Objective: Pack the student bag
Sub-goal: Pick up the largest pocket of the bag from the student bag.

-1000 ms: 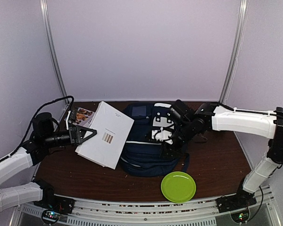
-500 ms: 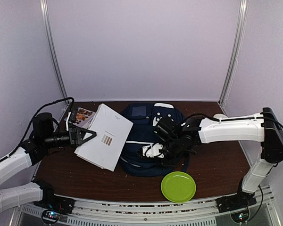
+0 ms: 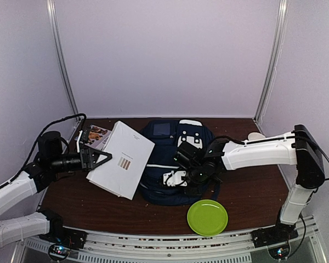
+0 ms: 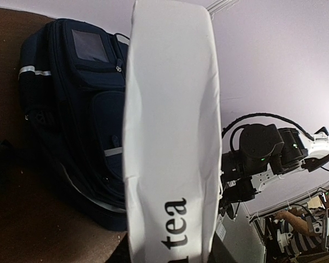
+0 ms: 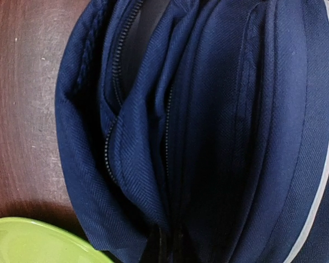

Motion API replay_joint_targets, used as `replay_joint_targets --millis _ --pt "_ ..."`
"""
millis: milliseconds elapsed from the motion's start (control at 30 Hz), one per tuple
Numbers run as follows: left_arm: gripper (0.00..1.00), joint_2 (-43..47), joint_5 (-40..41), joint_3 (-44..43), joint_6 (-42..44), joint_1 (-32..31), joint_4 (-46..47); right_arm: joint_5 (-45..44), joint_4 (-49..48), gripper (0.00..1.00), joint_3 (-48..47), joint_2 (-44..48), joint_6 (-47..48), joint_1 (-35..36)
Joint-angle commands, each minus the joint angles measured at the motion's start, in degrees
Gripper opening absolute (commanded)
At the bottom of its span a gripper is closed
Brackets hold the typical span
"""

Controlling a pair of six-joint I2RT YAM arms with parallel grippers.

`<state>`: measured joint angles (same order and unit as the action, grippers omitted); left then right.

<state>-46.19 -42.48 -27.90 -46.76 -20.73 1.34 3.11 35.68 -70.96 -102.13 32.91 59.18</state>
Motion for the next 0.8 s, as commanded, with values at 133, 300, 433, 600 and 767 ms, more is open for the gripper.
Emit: replay_joint_targets --millis 133,300,433,600,767 --pt "0.31 2.90 -2.05 -3.50 2.69 -0.27 -3.31 -2.40 4.27 0.00 -7.62 6.72 -1.24 -4.27" --pt "0.28 3.21 -6.39 -5.67 4.38 -0.22 -6.42 1.28 8.61 0.00 -18.37 6.56 -4.22 -11.08" --pt "0.28 3.40 -13.52 -6.85 5.13 -0.50 -6.42 4.35 10.50 0.00 -27.36 3.85 -7.32 -15.87" --pt "0.28 2.20 -15.16 -8.28 6.55 -3.26 -8.46 8.50 13.50 0.00 -38.31 -0.17 -11.05 -18.92" --pt "0.27 -2.01 -12.93 -7.54 6.20 -8.29 -4.97 10.08 15.27 0.00 -45.07 -1.55 -12.27 -19.12"
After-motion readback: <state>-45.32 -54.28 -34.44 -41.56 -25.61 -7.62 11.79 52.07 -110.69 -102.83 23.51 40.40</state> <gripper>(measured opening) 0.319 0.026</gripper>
